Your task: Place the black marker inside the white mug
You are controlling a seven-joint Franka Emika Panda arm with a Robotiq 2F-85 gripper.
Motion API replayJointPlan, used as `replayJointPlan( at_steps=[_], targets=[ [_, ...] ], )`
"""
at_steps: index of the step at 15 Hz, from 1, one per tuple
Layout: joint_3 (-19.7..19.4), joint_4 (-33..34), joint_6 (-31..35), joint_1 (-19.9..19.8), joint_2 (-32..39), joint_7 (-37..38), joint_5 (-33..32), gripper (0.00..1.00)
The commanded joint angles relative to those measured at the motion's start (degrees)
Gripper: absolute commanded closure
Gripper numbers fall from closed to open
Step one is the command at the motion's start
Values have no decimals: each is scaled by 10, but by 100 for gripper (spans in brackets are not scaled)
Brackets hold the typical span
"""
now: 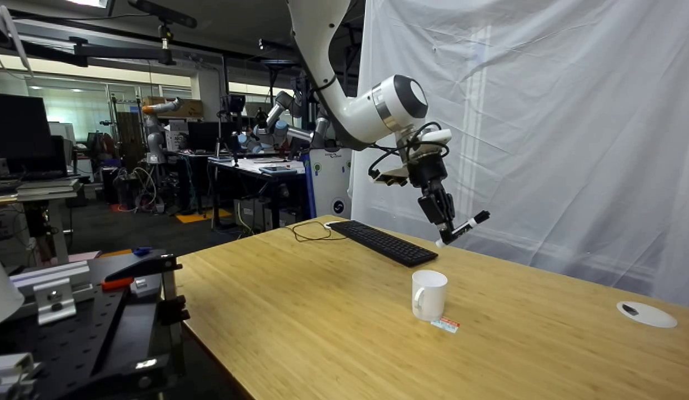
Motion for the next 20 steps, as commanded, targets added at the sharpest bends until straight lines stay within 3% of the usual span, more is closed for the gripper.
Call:
replayJointPlan(
  at_steps=[1,3,4,20],
  targets=[
    [-5,24,-7,2,12,-46,37,95],
    [-8,29,-9,5,14,-64,53,95],
    [-19,14,4,15,11,-45,50,81],
    [-19,20,4,15,14,-56,57,81]
  ],
)
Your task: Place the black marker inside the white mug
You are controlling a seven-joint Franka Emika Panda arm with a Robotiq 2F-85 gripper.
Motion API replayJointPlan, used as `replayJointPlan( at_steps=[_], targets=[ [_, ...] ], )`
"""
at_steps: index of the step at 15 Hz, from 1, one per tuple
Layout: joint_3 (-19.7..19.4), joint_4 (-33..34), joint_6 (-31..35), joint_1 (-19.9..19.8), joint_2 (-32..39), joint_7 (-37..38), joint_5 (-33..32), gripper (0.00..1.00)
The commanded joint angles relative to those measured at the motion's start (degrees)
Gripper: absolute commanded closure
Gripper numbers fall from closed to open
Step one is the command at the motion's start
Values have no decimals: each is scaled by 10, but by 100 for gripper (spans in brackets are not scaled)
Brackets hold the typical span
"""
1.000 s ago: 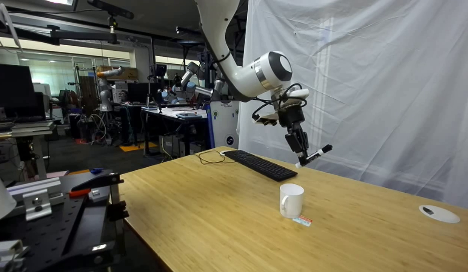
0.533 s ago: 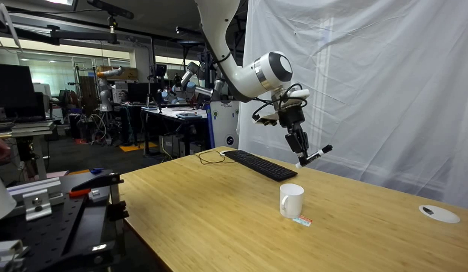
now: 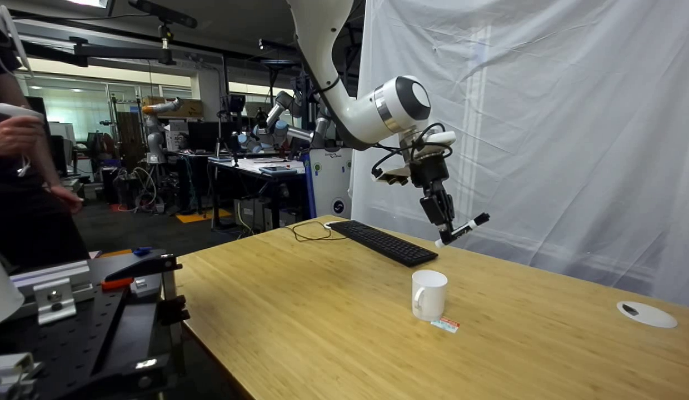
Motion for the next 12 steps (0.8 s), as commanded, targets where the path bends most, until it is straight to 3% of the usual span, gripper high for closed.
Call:
replayJointPlan(
  at_steps=[1,10,11,12],
  targets=[
    [-17,0,4,14,2,-10,18,81],
    [-17,0,4,14,2,-10,18,81],
    [-17,0,4,14,2,-10,18,95],
    [-19,-8,8,18,0,-7,16,95]
  ],
)
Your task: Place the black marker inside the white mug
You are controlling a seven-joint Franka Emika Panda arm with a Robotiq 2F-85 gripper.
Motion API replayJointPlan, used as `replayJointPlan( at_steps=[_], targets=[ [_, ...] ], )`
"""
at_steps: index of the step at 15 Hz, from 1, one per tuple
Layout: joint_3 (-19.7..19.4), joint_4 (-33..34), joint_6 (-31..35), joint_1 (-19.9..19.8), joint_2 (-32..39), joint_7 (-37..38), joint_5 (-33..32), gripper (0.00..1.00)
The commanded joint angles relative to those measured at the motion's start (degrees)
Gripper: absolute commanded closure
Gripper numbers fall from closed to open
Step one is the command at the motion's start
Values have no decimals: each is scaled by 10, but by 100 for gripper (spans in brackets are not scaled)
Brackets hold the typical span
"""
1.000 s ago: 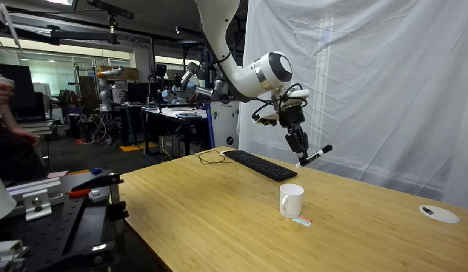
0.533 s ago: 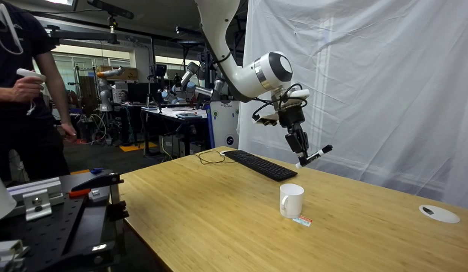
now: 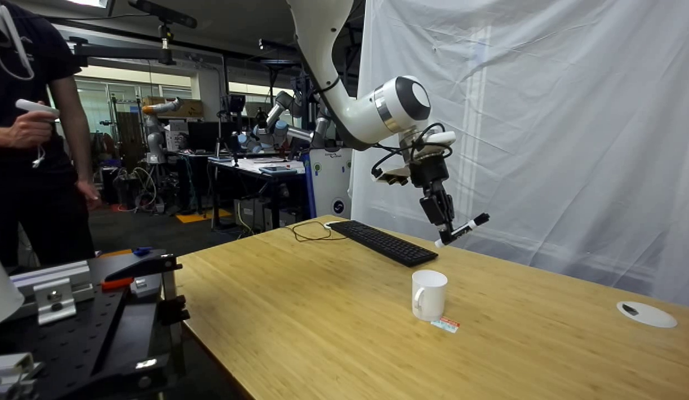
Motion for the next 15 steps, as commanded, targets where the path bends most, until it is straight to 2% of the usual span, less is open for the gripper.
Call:
replayJointPlan(
  at_steps=[1,8,15],
  targets=[
    [-20,-14,13,22,-2,-4,11,95],
    [-20,-46,27,53,5,4,8,95],
    [-43,-65,41,74,7,11,-3,95]
  ],
)
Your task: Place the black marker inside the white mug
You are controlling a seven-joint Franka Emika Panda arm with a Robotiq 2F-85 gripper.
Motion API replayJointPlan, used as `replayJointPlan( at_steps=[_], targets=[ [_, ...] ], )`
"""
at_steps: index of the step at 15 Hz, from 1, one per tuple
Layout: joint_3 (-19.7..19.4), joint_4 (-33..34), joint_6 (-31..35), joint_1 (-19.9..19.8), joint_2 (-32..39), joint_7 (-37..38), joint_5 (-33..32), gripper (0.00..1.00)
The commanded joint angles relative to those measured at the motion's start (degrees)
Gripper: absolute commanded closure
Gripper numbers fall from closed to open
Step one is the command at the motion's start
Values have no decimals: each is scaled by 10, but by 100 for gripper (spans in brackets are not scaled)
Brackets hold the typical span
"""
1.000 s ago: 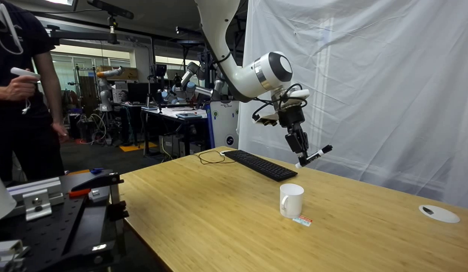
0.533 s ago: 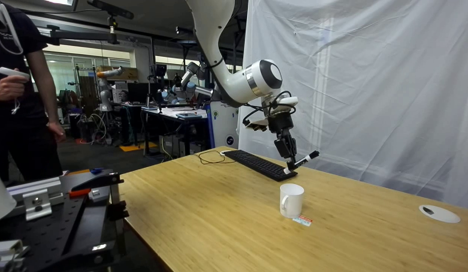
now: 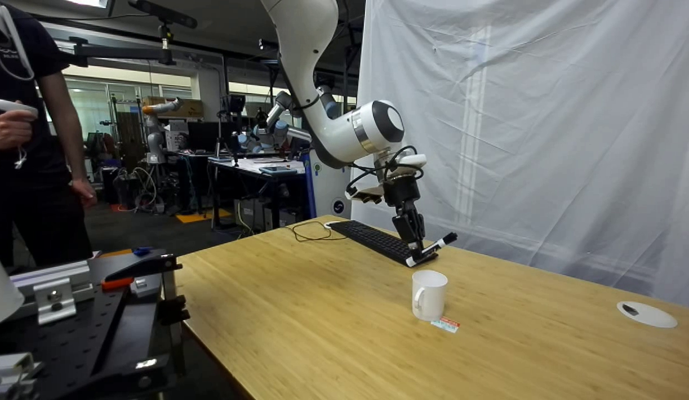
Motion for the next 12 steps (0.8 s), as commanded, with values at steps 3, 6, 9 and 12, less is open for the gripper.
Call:
replayJointPlan(
  at_steps=[3,6,9,12],
  targets=[
    [-32,-13,19,15,-9,0,-9,95],
    [-37,-4,26,15,0,-4,-9,95],
    [-40,2,34,17,9,-2,-10,95],
    [-44,8,41,25,23,5,-11,95]
  ],
)
